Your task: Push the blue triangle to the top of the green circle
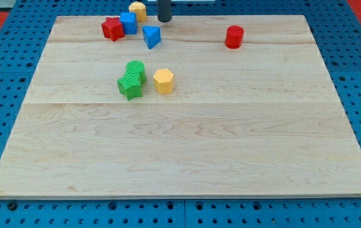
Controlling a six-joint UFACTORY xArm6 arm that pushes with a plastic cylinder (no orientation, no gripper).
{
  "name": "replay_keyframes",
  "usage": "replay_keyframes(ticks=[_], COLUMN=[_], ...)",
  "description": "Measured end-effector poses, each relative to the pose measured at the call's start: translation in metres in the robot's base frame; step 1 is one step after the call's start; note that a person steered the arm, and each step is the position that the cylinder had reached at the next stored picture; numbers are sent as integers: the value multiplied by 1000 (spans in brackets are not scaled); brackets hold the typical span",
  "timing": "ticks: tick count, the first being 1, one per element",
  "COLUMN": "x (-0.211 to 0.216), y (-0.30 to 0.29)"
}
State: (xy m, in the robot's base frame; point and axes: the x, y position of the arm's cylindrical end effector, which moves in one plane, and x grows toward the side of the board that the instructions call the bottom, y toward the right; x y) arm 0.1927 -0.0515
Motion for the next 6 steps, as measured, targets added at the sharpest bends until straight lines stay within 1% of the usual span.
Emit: replay_keyframes(ticks=[1,3,4,5,6], x=[0,20,27,29,61], y=[-36,-88,-58,5,-18])
